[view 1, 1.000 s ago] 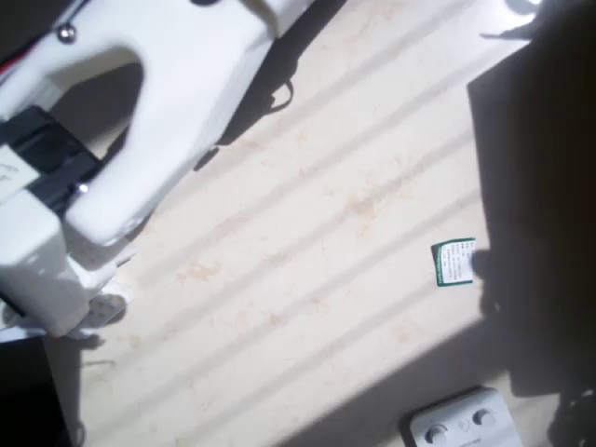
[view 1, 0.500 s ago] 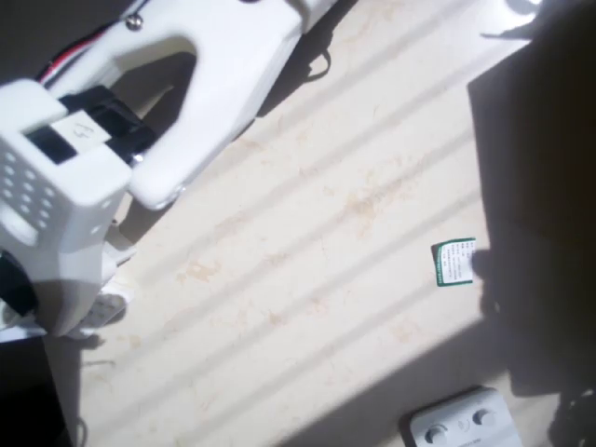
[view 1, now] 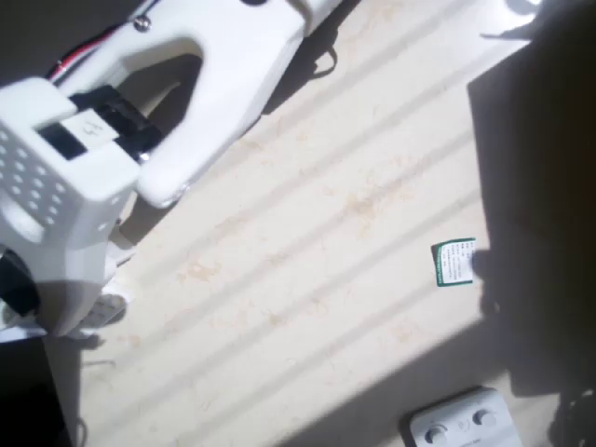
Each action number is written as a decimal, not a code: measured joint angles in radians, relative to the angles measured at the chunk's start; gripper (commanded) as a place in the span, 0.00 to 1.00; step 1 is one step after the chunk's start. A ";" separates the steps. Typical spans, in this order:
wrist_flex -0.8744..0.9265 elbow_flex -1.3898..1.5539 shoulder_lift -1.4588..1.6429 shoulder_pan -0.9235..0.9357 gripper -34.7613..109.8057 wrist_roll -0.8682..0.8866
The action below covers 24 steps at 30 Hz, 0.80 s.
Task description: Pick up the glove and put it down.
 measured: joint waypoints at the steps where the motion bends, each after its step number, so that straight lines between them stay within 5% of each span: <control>1: 0.000 0.000 0.000 0.003 0.37 -0.002; 8: -0.005 0.000 -0.002 0.011 0.23 0.002; 24: -0.031 -0.002 -0.014 0.011 0.24 -0.008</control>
